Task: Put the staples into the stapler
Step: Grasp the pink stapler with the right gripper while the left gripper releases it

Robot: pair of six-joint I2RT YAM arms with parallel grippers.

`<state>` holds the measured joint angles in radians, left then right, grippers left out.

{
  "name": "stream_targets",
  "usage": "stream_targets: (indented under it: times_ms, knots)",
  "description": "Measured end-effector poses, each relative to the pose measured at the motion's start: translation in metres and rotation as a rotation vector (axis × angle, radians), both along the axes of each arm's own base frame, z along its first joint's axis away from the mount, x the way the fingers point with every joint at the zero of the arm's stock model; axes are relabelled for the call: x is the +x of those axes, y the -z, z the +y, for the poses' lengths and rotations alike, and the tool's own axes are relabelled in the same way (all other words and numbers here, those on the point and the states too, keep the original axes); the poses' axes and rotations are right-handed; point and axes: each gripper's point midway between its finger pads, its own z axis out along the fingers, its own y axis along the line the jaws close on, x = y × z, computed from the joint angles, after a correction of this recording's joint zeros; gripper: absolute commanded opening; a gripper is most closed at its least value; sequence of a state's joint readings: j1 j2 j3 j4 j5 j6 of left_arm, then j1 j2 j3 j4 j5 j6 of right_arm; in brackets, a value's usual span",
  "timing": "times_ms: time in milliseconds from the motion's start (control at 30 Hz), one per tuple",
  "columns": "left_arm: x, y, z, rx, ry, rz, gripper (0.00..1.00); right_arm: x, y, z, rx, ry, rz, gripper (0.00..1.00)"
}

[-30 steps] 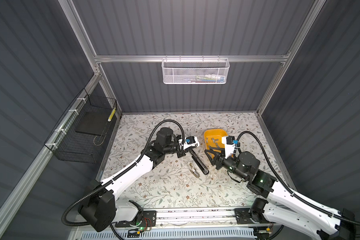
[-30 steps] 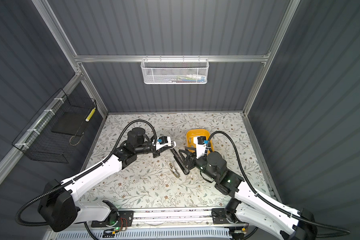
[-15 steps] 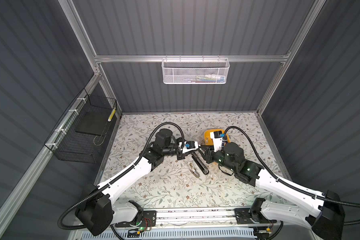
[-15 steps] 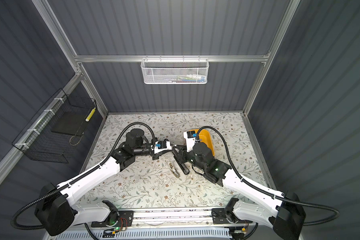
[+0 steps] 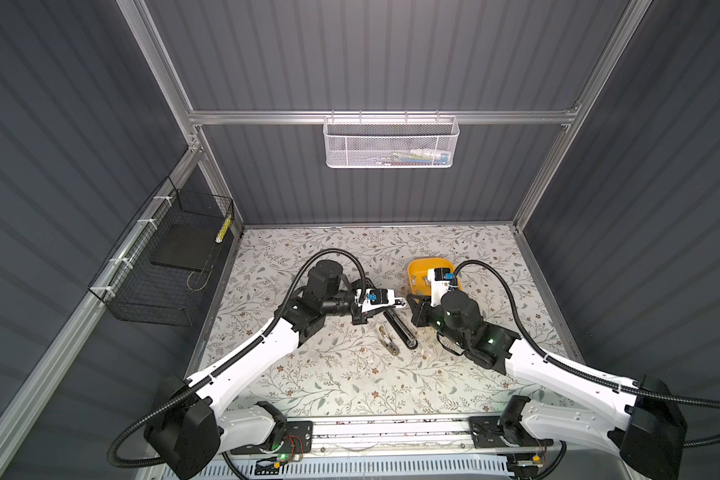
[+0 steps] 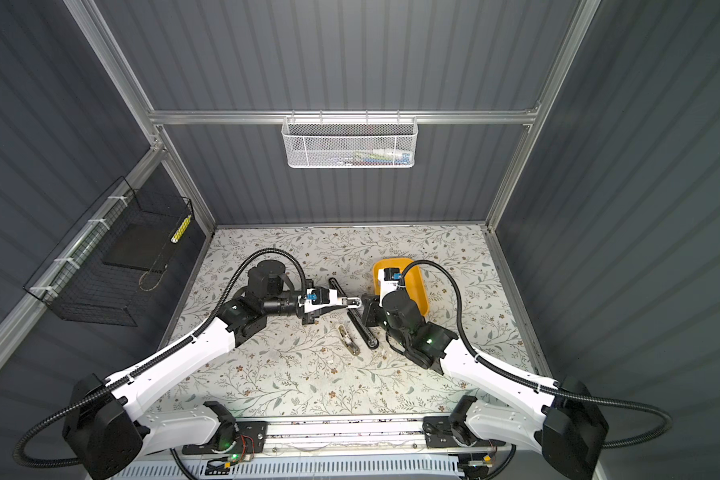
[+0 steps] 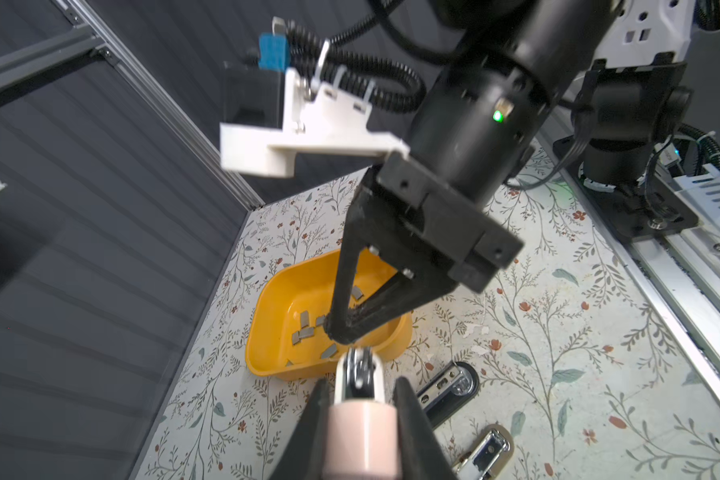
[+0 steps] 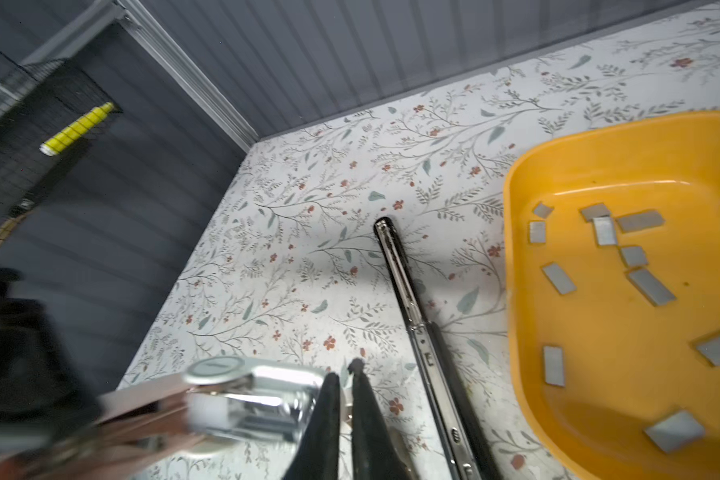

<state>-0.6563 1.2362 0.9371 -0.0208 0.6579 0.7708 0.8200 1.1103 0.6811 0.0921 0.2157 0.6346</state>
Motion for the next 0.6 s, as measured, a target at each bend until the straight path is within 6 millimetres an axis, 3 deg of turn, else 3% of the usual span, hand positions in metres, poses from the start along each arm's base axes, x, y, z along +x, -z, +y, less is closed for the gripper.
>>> stream_targets:
  times_ms: [67, 167, 400, 600]
  knots:
    - [-0.003, 0.000, -0.001, -0.001, 0.014, -0.005, 0.00, 0.000, 0.004, -0.004, -0.025, 0.004, -0.002, 0.25]
    - [-0.004, 0.001, -0.001, 0.005, 0.026, -0.014, 0.00, -0.003, -0.005, -0.010, -0.034, 0.000, -0.052, 0.37]
    - [-0.010, 0.006, 0.000, 0.022, 0.061, -0.026, 0.00, -0.027, -0.051, -0.020, -0.056, -0.134, -0.364, 0.62]
    - [-0.027, 0.010, 0.001, 0.031, 0.150, -0.015, 0.00, -0.061, -0.027, 0.001, -0.197, -0.407, -0.565, 0.66]
